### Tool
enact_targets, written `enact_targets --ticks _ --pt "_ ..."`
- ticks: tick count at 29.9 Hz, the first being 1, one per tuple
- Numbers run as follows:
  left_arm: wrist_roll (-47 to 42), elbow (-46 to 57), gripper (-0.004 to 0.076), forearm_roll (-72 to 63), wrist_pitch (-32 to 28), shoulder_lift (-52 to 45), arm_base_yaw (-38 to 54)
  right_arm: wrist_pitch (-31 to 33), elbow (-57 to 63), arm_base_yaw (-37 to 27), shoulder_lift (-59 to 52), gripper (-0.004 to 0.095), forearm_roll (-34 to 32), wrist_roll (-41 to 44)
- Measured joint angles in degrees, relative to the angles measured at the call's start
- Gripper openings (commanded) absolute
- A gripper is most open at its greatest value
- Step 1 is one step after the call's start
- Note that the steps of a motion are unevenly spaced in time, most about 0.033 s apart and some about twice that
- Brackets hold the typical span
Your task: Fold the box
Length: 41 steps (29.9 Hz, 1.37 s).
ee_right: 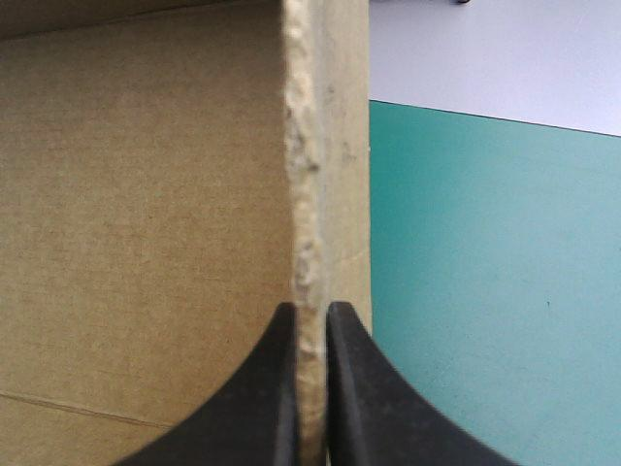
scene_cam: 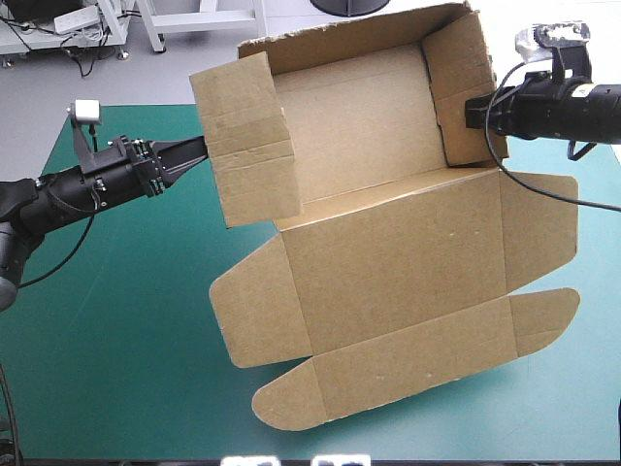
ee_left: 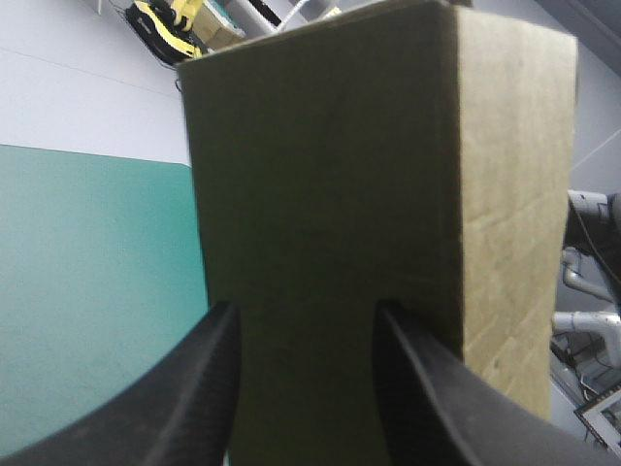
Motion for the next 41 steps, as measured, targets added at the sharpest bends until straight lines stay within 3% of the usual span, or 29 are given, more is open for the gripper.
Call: enact_targets --ticks 15,21,24,30,41 --pt "0.38 0.0 0.0319 -2.84 0.19 0.0 -2.79 -0.82 0.0 0.24 0.68 0.0 0.47 -0.9" --pt "0.62 0.0 0.0319 -2.65 0.13 0.0 -3.7 -3.15 0.0 4.89 0.68 0.0 -2.19 -0.51" --pt "0.64 0.0 0.0319 -1.4 -1.85 0.0 -5.86 -4.64 0.0 8.27 0.68 0.0 -6.22 1.63" --pt "0.64 0.0 0.0318 4.98 -11.36 0.0 -9.78 -7.45 0.04 13.0 0.74 0.0 -13.31 4.97" --pt "-0.28 0.0 0.031 10.22 -19.33 0.0 -10.69 -8.01 0.06 14.22 0.8 0.0001 -13.64 7.36"
